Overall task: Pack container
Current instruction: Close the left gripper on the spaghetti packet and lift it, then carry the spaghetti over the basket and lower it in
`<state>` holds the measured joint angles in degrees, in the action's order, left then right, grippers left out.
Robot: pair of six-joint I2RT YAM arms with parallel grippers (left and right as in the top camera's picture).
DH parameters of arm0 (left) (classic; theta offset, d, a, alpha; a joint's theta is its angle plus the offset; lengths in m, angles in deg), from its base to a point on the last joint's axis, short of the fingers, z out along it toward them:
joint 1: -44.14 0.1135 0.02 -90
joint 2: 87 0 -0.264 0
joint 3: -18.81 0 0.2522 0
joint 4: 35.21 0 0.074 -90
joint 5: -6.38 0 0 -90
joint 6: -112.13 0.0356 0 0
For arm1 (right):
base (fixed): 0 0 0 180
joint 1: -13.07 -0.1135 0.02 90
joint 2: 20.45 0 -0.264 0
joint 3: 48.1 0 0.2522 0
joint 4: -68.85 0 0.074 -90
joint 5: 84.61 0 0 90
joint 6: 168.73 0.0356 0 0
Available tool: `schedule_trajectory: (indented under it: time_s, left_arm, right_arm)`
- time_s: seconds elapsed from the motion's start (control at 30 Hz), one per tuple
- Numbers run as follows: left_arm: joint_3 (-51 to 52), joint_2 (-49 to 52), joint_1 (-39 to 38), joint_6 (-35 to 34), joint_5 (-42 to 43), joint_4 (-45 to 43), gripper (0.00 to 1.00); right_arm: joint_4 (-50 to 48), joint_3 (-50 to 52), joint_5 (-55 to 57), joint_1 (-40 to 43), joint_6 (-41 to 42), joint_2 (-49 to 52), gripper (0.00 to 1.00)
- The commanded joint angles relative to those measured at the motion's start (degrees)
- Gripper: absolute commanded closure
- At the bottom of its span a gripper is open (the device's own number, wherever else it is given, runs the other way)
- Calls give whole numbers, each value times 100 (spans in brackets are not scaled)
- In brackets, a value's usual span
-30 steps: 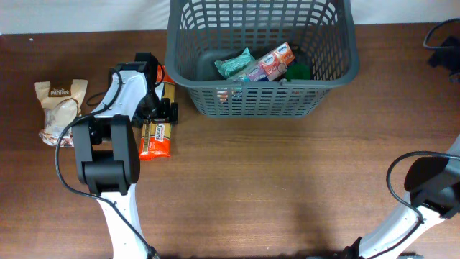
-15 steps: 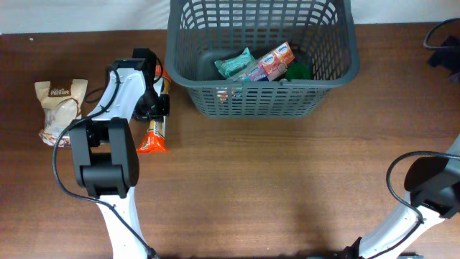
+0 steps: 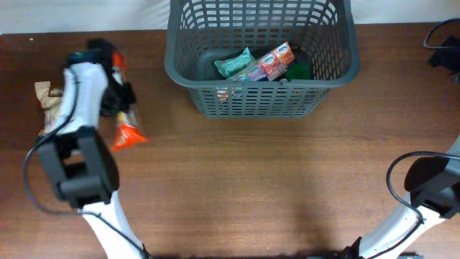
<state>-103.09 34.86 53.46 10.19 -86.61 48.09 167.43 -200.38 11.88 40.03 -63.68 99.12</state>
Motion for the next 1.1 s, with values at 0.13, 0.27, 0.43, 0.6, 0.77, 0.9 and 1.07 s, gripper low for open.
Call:
schedule_trajectory:
  time_s: [0.13, 0.27, 0.43, 0.6, 0.77, 0.9, 1.07]
  left_arm:
    - [-1707, -2153, -518, -129, -389, 210, 98]
    - [-2326, -2485, -1099, -129, -461, 105, 98]
    - [-2723, -2514, -2146, 114, -470, -212, 98]
    - [-2723, -2262, -3259, 695, -1054, -968, 98]
    - [-2723, -1773, -3598, 907, -1198, -1731, 98]
    - [-2723, -1276, -3611, 901, -1185, -2059, 98]
    - [-2723, -538, -3617, 881, -1143, -2044, 98]
  right_arm:
    - [-20, 15, -7, -33, 68, -68, 1]
    - [-20, 15, -7, -33, 68, -68, 1]
    - [-20, 15, -7, -33, 68, -68, 1]
    - [-20, 15, -7, -33, 68, -68, 1]
    - [-20, 15, -7, -33, 68, -68, 1]
    - [-20, 15, -7, -33, 68, -68, 1]
    - [-20, 15, -7, -33, 68, -68, 1]
